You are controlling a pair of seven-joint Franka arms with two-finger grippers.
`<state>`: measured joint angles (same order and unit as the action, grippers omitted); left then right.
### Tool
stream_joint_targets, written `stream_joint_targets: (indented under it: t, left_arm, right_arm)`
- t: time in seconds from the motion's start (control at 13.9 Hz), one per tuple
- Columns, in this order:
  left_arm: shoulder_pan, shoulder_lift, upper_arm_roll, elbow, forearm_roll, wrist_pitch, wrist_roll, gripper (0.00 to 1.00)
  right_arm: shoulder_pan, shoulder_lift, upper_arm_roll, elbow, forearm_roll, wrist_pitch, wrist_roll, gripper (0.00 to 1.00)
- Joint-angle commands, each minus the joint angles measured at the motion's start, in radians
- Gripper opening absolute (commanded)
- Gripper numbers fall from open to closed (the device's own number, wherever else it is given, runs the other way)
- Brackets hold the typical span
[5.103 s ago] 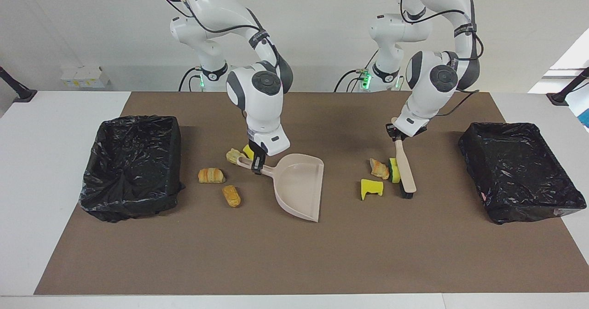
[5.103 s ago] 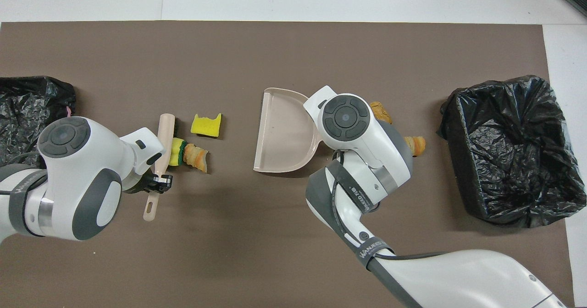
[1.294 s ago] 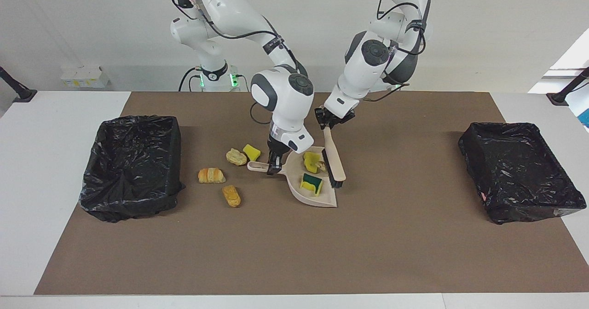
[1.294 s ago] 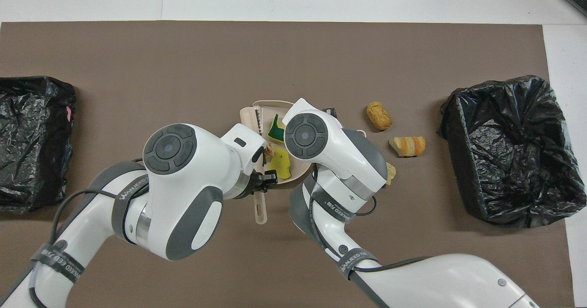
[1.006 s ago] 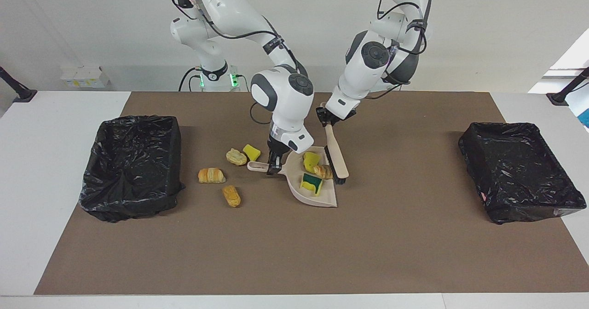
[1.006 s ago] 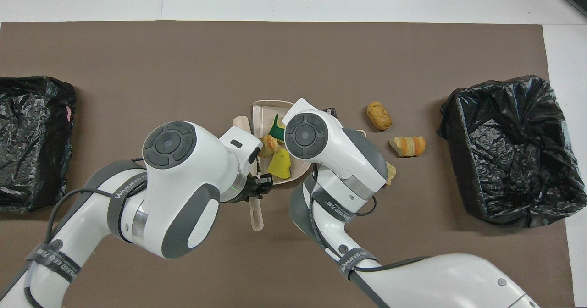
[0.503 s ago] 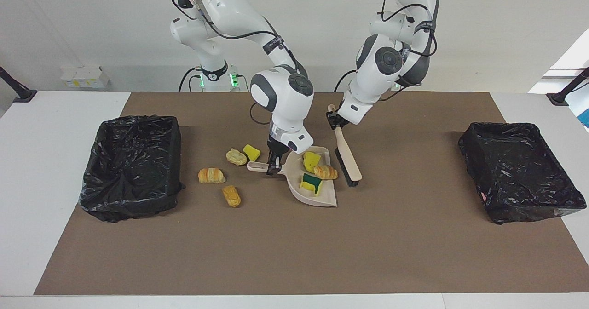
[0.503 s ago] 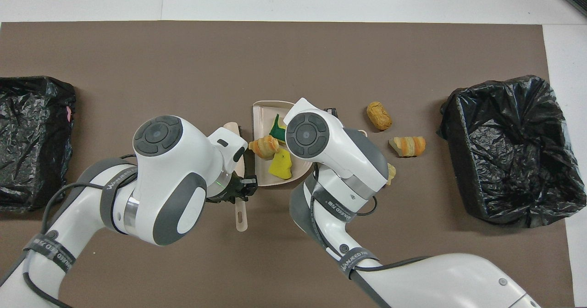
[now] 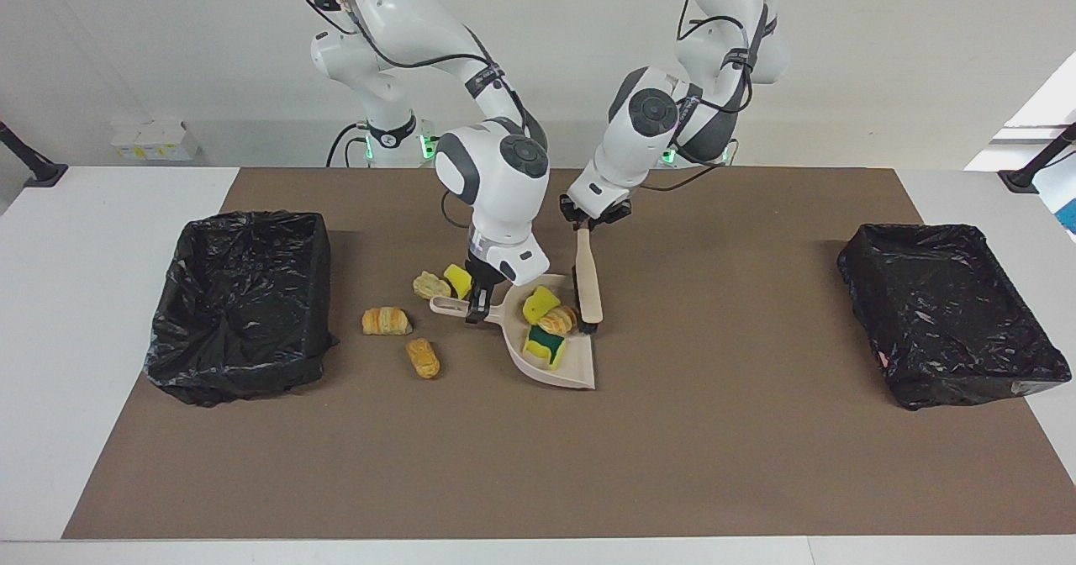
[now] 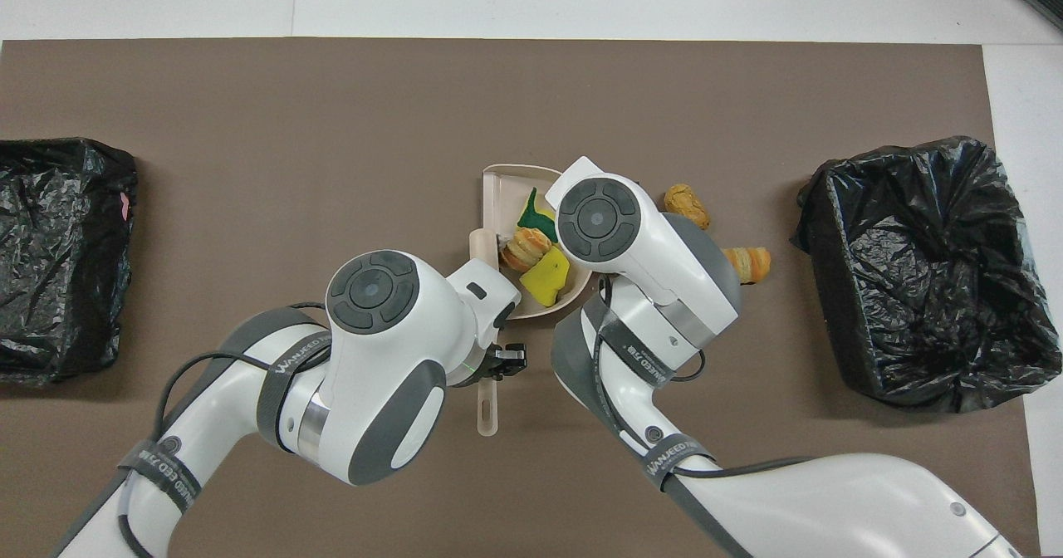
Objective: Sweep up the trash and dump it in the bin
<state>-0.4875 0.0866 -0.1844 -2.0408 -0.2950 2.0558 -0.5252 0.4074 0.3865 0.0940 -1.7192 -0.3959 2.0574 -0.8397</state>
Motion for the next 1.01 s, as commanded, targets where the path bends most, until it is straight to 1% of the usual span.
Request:
stream_joint_targets:
  t: [0.0, 0.22, 0.29, 0.36, 0.5, 0.65, 0.79, 0.86, 0.93]
  left_arm:
    - [-0.010, -0.030, 0.013, 0.008, -0.009, -0.025, -0.070, 0.00]
    - [-0.013, -0.089, 0.011, 0.004, 0.000, -0.190, -0.122, 0.00]
    - [-0.038, -0.103, 0.013, -0.001, 0.003, -0.242, -0.177, 0.00]
    - [-0.063, -0.123, 0.011, -0.018, 0.005, -0.253, -0.220, 0.00]
    - [-0.121, -0.186, 0.013, -0.102, 0.008, -0.238, -0.246, 0.00]
    - [-0.196, -0.273, 0.011, -0.218, 0.027, -0.208, -0.252, 0.00]
    - [-0.268, -0.362, 0.010, -0.338, 0.028, -0.136, -0.280, 0.00]
    - [-0.296, -0.382, 0.006, -0.379, 0.028, -0.099, -0.285, 0.00]
    - [-0.307, -0.383, 0.003, -0.397, 0.027, -0.085, -0.301, 0.00]
  right_arm:
    - [-0.009, -0.028, 0.009, -0.030, 0.026, 0.006, -0.022, 0.00]
    - [-0.009, -0.029, 0.009, -0.033, 0.028, 0.006, -0.021, 0.00]
    - [-0.010, -0.029, 0.009, -0.034, 0.032, 0.009, -0.019, 0.00]
    - [-0.012, -0.029, 0.009, -0.039, 0.044, 0.012, -0.021, 0.00]
    - [-0.013, -0.029, 0.007, -0.042, 0.048, 0.026, -0.024, 0.00]
    - [-0.015, -0.029, 0.007, -0.039, 0.048, 0.026, -0.027, 0.00]
    - [-0.045, -0.050, 0.009, -0.040, 0.048, 0.023, -0.056, 0.00]
    - [-0.065, -0.063, 0.009, -0.037, 0.049, 0.017, -0.108, 0.00]
    - [-0.088, -0.078, 0.009, -0.037, 0.057, 0.007, -0.146, 0.00]
